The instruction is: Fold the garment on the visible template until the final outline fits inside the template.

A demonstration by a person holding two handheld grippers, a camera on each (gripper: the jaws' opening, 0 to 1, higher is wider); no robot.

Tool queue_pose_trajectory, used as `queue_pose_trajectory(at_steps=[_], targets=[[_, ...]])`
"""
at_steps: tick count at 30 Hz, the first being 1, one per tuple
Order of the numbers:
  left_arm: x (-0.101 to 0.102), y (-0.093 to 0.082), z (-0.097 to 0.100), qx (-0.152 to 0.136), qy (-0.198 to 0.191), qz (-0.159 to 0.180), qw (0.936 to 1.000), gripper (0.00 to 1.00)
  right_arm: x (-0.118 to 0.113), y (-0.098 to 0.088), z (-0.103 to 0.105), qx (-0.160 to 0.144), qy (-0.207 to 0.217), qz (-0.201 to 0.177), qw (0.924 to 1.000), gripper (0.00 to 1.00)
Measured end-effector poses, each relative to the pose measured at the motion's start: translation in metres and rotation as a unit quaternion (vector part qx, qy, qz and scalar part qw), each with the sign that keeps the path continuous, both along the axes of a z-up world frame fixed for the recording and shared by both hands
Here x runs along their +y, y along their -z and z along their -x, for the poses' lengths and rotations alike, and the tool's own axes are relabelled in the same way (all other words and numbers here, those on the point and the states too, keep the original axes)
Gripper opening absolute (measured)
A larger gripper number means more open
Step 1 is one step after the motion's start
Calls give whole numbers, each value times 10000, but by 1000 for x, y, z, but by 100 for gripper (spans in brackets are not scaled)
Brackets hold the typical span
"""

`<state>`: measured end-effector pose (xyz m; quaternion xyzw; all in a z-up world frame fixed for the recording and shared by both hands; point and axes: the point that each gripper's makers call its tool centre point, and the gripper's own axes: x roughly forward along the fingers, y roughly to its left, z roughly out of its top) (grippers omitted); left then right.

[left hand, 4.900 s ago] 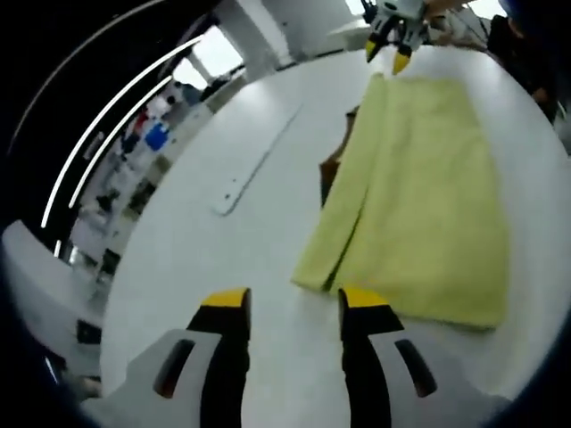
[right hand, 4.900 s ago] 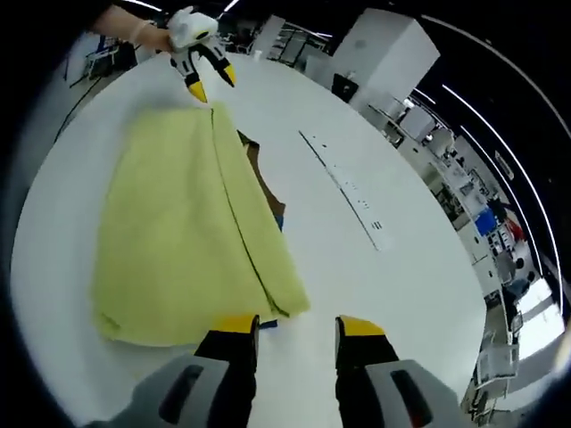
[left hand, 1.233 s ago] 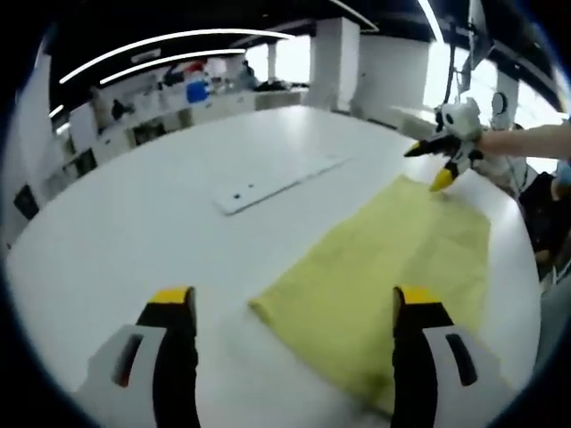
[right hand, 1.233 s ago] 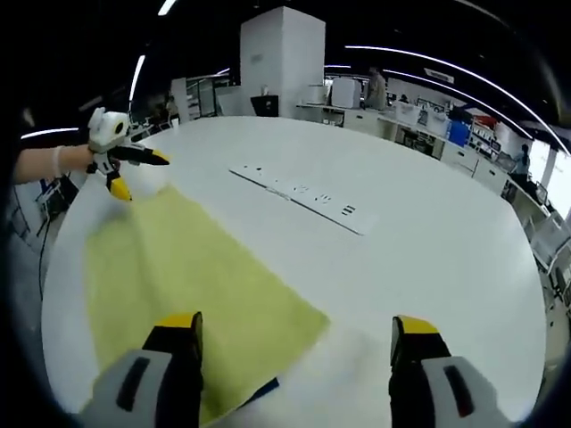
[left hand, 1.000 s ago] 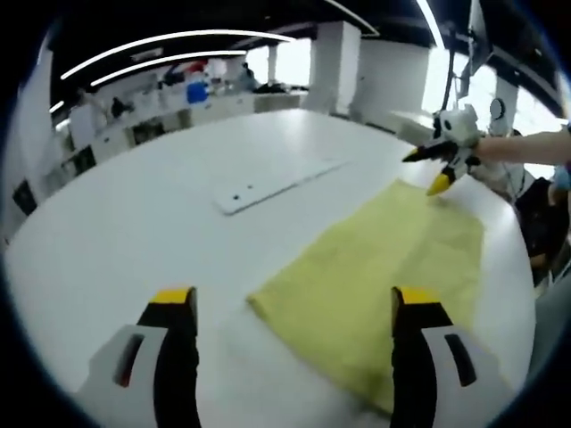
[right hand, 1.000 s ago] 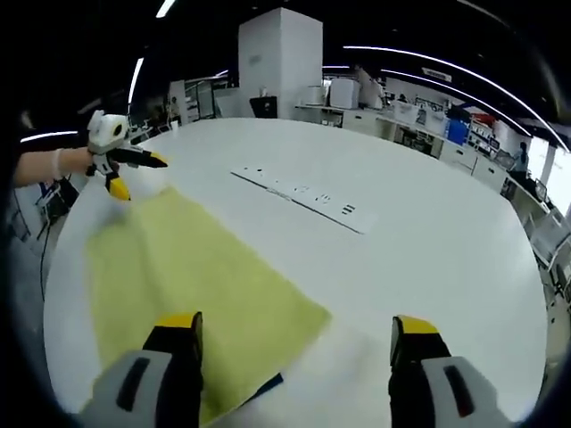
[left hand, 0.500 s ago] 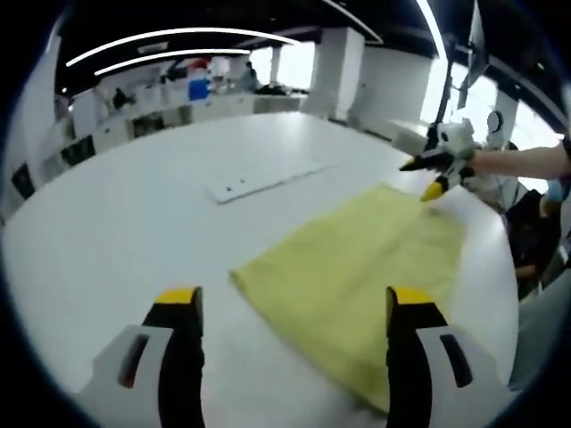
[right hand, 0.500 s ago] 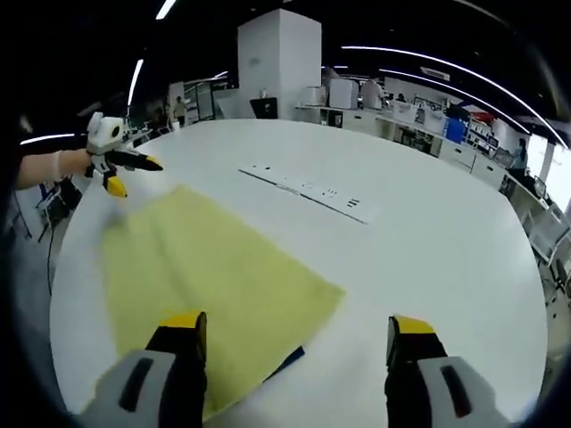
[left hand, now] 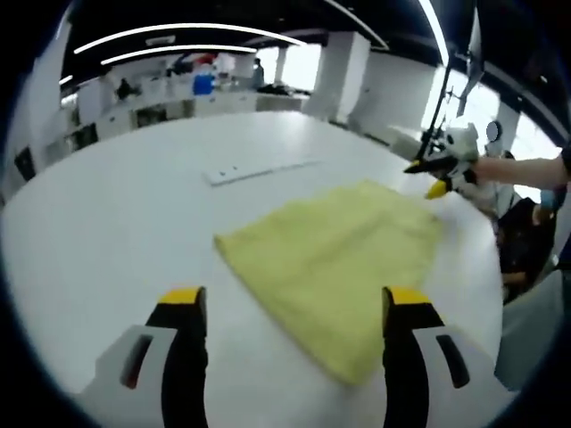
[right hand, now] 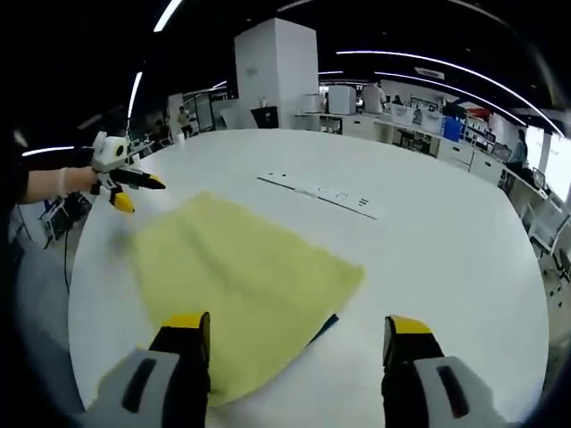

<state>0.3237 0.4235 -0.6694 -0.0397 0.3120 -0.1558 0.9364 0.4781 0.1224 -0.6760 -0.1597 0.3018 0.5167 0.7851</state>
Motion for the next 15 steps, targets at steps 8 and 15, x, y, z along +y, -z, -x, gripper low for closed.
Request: queue_pose_trajectory(at_steps=[8, 15], targets=[[-7, -2, 24, 65, -31, 86, 9999, 72, -13, -1, 22, 96, 83, -52, 9999, 78], [-16, 2, 45, 125, -69, 206, 9997, 68, -21, 0, 39, 176, 100, -70, 9998, 74]])
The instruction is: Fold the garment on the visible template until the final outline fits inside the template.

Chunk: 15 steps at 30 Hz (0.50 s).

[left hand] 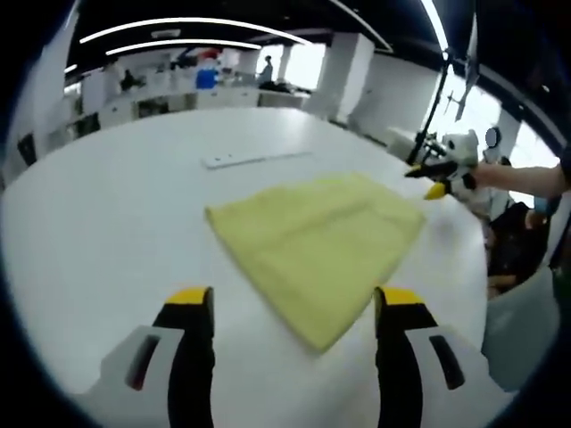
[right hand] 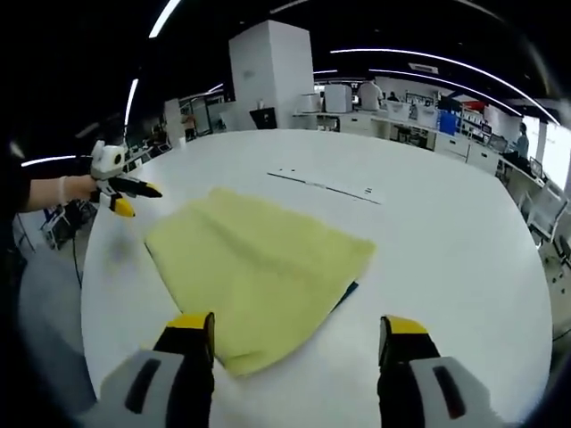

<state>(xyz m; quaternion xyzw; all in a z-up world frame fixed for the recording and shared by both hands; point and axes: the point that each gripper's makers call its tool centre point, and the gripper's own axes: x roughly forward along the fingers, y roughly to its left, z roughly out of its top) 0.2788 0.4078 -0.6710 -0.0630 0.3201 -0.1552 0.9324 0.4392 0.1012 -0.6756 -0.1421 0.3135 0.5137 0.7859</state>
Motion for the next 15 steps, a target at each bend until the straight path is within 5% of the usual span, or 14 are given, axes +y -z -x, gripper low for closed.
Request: queue_pose_trajectory(at_steps=[15], targets=[[-11, 6, 25, 60, -207, 305, 9993, 62, -14, 5, 27, 197, 16, -49, 9998, 67]])
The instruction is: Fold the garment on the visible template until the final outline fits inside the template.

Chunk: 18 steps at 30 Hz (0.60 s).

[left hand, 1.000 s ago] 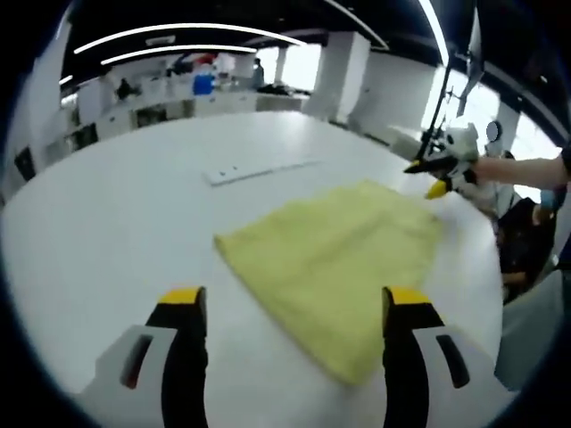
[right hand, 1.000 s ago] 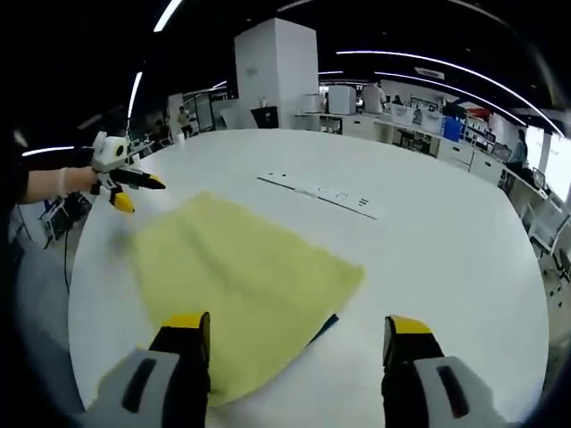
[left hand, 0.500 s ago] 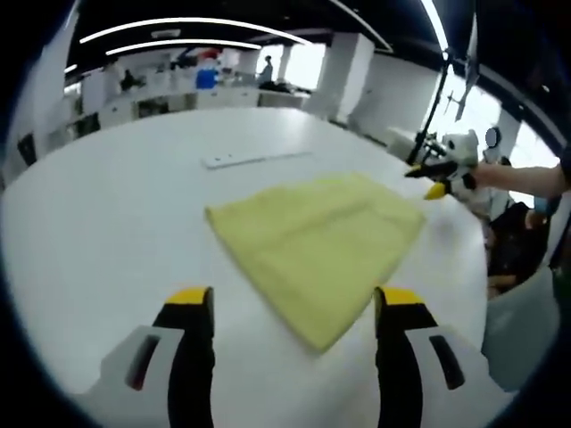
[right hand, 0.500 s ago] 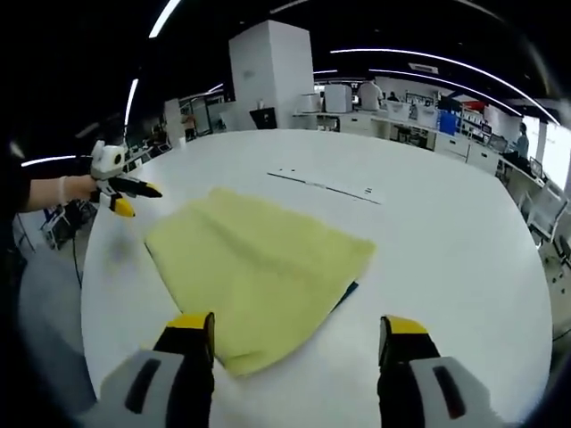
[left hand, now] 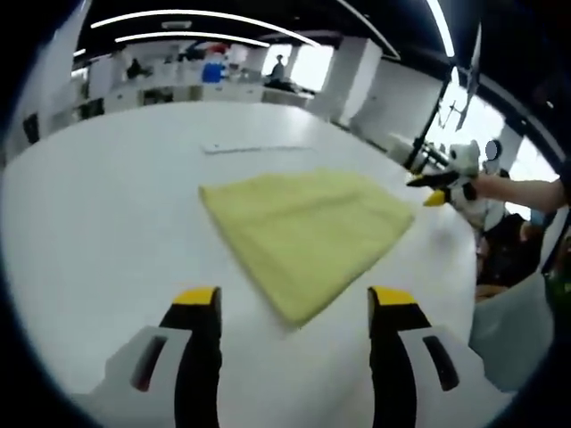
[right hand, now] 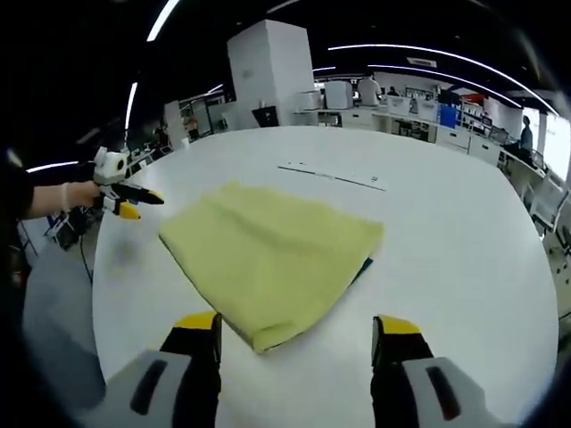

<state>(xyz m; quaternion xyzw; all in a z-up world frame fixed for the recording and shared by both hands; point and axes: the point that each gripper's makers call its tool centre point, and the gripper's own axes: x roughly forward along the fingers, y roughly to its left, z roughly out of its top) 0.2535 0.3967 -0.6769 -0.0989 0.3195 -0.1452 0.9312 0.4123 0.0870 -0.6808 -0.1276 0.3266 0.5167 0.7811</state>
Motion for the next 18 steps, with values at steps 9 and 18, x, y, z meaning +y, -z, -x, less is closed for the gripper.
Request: queue_pose_trajectory(at_steps=[9, 18], targets=[[-1, 4, 12, 61, -90, 93, 9999, 56, -17, 0, 6, 63, 152, -47, 9999, 62], [-6, 9, 14, 126, -119, 253, 9995, 49, -10, 6, 17, 230, 61, -101, 9997, 52]])
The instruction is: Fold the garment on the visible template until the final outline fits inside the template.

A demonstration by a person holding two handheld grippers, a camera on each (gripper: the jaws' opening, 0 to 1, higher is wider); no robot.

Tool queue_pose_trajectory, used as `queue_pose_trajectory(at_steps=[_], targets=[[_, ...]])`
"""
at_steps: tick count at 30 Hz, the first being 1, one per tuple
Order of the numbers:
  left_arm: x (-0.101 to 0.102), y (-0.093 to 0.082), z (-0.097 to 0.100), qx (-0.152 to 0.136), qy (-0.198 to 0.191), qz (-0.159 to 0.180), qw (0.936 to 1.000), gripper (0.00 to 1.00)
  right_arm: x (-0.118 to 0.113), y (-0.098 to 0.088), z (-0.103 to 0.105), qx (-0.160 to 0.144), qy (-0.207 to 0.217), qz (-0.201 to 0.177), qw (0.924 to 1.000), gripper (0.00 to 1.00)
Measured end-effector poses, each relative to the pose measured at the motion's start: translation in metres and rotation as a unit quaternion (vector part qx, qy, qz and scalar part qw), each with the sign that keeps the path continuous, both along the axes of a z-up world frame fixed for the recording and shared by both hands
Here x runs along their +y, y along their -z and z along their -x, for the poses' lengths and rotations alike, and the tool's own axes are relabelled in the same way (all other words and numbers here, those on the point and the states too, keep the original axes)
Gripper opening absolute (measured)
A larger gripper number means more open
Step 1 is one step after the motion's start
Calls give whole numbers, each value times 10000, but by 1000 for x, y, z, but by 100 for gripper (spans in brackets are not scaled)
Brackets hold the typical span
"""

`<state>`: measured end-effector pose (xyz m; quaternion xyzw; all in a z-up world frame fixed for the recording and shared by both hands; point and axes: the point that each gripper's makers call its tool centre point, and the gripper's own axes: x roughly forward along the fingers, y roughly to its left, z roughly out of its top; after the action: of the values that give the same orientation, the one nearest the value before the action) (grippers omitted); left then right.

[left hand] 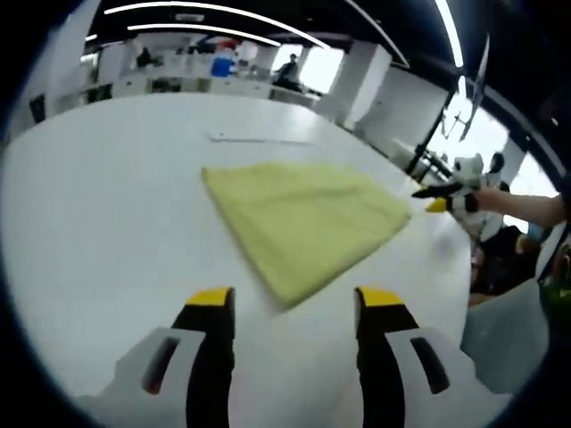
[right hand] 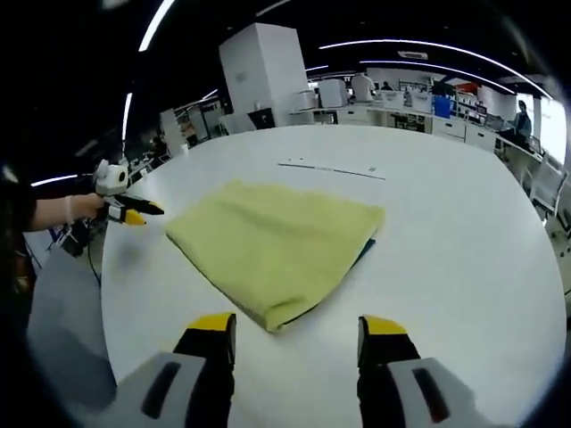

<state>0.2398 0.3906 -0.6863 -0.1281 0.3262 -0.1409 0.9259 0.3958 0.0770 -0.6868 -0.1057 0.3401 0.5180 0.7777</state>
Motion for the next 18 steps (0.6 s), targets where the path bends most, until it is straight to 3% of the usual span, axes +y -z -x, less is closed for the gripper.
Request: queue_pose_trajectory(at_steps=[4, 18], targets=[[-2, 3, 0, 60, 2, 46, 10000, 46, 4, 5, 1, 81, -25, -7, 10000, 50], [-5, 25, -2, 355, -66, 192, 9992, 33, 13, 22, 17, 385, -138, 1, 9992, 21]])
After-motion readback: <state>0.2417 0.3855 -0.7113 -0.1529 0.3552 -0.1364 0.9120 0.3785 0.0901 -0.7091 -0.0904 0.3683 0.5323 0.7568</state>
